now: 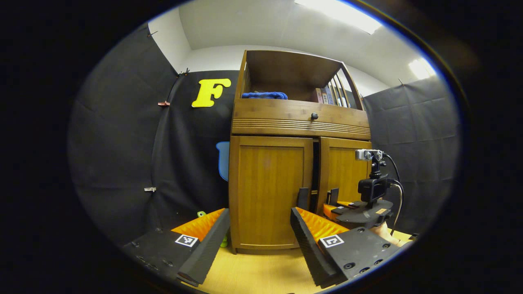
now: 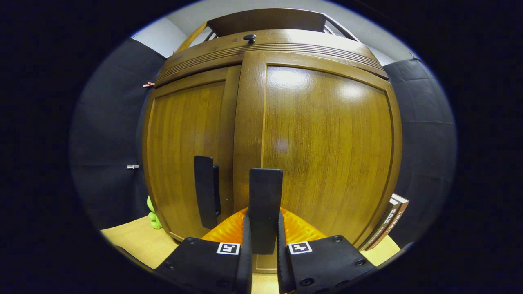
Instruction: Open the right door of the double-door shoe cabinet with the right hand, and open the left door with the left hand.
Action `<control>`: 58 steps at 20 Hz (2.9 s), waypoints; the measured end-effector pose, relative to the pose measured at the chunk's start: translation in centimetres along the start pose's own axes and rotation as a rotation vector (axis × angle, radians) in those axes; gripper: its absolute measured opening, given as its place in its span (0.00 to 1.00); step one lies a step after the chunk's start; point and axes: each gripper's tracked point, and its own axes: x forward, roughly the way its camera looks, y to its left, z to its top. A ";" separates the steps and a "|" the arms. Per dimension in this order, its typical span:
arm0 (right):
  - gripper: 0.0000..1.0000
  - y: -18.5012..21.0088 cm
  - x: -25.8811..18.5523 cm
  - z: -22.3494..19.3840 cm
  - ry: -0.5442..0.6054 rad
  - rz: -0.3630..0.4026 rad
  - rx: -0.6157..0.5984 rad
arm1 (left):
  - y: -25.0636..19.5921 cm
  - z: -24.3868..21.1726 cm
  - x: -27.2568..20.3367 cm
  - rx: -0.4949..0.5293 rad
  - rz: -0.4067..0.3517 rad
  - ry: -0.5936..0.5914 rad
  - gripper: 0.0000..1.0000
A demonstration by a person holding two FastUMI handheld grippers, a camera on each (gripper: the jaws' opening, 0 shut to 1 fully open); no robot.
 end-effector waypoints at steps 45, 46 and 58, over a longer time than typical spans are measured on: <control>0.27 -15.9 -19.8 0.8 0.038 -0.137 0.035 | -21.8 -1.7 3.8 -0.083 -0.407 0.036 0.93; 0.27 -16.6 -20.0 0.8 0.038 -0.151 0.033 | -22.1 -1.7 3.9 -0.085 -0.410 0.037 0.93; 0.22 -22.8 -22.7 0.8 0.043 -0.258 0.058 | -25.4 -2.8 4.8 -0.077 -0.436 0.071 0.88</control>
